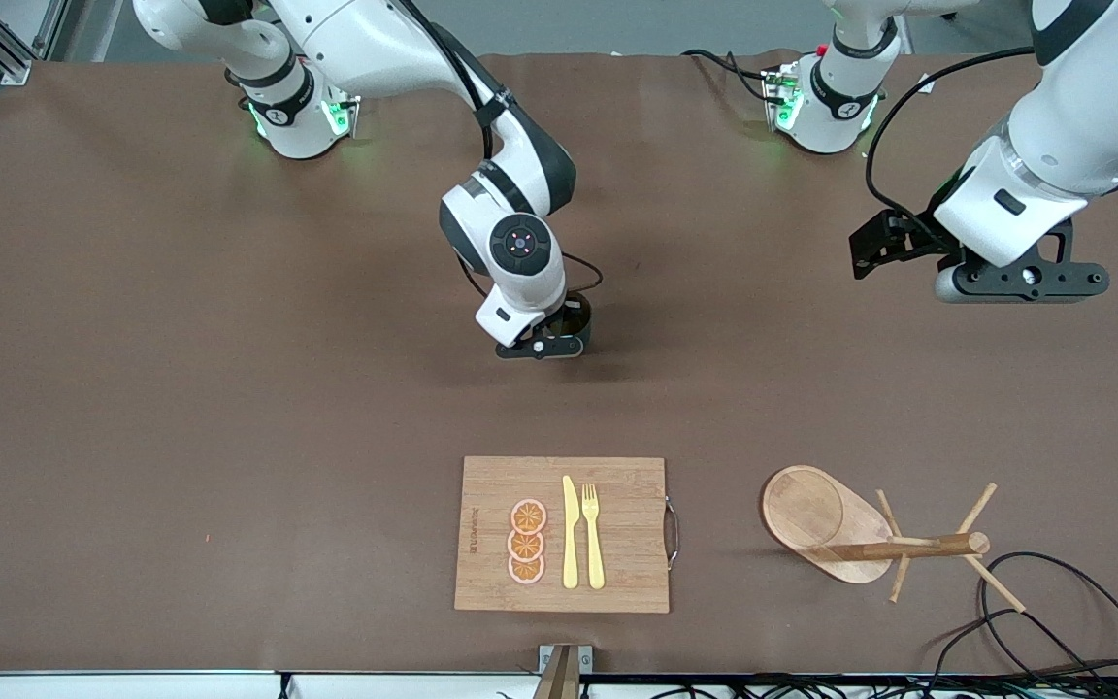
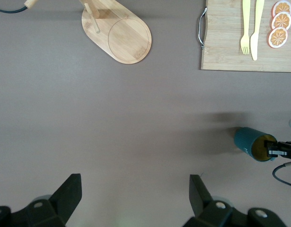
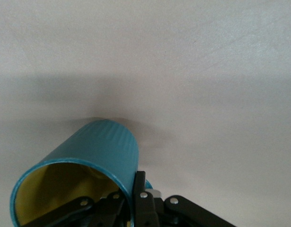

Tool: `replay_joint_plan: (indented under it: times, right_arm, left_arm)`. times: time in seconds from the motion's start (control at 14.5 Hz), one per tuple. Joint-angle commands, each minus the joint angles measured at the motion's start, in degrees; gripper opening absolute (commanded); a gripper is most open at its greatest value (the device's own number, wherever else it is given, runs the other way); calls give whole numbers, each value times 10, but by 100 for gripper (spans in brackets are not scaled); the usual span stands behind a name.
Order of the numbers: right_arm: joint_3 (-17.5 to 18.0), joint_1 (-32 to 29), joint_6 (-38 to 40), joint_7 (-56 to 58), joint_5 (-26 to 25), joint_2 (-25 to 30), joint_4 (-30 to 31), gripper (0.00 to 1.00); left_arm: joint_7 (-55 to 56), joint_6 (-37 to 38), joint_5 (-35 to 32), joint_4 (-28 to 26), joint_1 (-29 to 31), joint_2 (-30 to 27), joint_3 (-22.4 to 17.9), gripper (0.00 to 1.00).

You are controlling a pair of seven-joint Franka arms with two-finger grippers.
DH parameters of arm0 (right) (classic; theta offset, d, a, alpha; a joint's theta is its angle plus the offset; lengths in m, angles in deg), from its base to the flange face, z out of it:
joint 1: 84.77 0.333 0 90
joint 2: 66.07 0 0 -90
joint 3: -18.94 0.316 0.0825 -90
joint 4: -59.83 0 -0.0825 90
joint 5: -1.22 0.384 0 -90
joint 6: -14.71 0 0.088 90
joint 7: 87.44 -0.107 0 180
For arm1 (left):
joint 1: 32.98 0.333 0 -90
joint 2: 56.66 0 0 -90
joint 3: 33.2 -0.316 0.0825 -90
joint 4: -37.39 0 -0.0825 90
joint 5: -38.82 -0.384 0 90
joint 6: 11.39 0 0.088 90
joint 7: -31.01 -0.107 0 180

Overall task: Pass cup and hang on rack
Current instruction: 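Carry the mug to the table middle, lower it, open the right gripper, then withdraw the right gripper while the left gripper reaches over the mug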

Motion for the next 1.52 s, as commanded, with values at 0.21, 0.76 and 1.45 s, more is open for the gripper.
replay_joint_plan:
  times: [0.21,0.76,1.45]
  right_arm:
    - [-6,10,-20,-50,38,-14,-7,2]
    - [-6,7,-14,-44,35,-12,-10,100]
    - [-12,-115,178,86,16,121,-9,100]
  left_arm:
    - [39,3,2,14,-16,7,6,100]
    - [39,3,2,14,-18,7,6,100]
    - [108,6,0,13,-43,3,12,100]
